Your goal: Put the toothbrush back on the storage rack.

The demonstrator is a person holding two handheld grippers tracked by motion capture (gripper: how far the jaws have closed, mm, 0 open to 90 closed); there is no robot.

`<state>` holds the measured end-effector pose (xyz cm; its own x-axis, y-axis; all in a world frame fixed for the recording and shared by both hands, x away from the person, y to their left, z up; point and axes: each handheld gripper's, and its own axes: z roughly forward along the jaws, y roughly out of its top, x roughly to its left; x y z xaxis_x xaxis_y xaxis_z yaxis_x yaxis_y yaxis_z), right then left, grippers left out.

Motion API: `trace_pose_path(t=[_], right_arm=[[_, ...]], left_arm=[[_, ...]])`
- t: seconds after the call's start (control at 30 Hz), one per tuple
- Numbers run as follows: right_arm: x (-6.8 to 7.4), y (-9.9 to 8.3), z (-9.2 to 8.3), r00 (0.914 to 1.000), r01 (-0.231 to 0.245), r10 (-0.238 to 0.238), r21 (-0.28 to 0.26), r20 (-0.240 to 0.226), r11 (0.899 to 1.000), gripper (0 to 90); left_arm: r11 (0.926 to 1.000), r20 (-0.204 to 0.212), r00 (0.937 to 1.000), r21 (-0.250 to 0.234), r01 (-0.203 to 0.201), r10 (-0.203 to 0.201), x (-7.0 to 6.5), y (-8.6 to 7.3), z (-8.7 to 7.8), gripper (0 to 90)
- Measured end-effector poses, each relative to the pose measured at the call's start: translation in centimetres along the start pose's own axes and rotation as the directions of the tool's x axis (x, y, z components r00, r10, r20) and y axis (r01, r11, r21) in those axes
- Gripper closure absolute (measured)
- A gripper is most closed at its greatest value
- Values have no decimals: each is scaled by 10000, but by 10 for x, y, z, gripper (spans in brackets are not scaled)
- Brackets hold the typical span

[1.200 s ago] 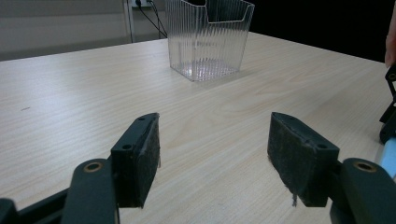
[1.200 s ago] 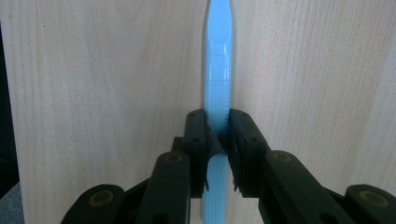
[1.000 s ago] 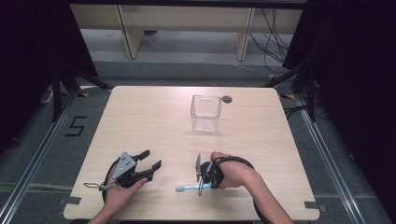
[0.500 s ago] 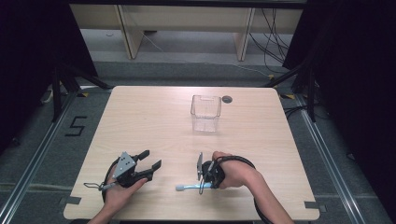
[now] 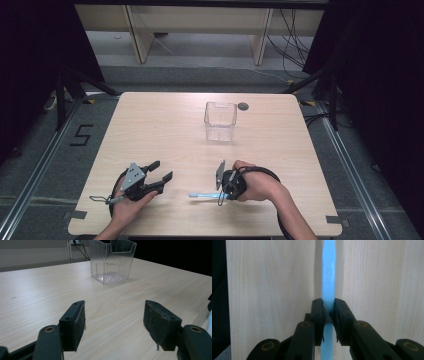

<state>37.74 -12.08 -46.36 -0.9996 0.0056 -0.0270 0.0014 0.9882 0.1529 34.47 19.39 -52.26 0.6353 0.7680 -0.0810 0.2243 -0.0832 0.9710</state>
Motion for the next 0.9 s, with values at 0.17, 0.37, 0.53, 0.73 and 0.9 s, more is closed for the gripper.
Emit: trace_pose_path(t=[0.17, 0.37, 0.53, 0.73, 0.9], right_arm=[[-1, -5, -7, 9995, -281, 287, -522, 94, 9982, 792], [0, -9, -15, 9979, -615, 633, -1134, 117, 9916, 792], [1, -11, -18, 9964, -786, 824, -1468, 199, 9860, 791], [2, -14, -22, 9911, -1245, 1309, -1752, 253, 9766, 791], [1, -18, -24, 9928, -1046, 1160, -2632, 283, 9591, 791]], left_arm=[[9999, 83, 10000, -145, 38, -37, 0, -1, 1, 341], [10000, -15, 10000, 31, -7, 7, 0, 0, 0, 341], [10000, -19, 10000, 33, -11, 11, 0, 0, 0, 341], [10000, -15, 10000, 30, 8, -8, 0, 0, 0, 341], [10000, -12, 10000, 28, 12, -11, 0, 0, 0, 341]])
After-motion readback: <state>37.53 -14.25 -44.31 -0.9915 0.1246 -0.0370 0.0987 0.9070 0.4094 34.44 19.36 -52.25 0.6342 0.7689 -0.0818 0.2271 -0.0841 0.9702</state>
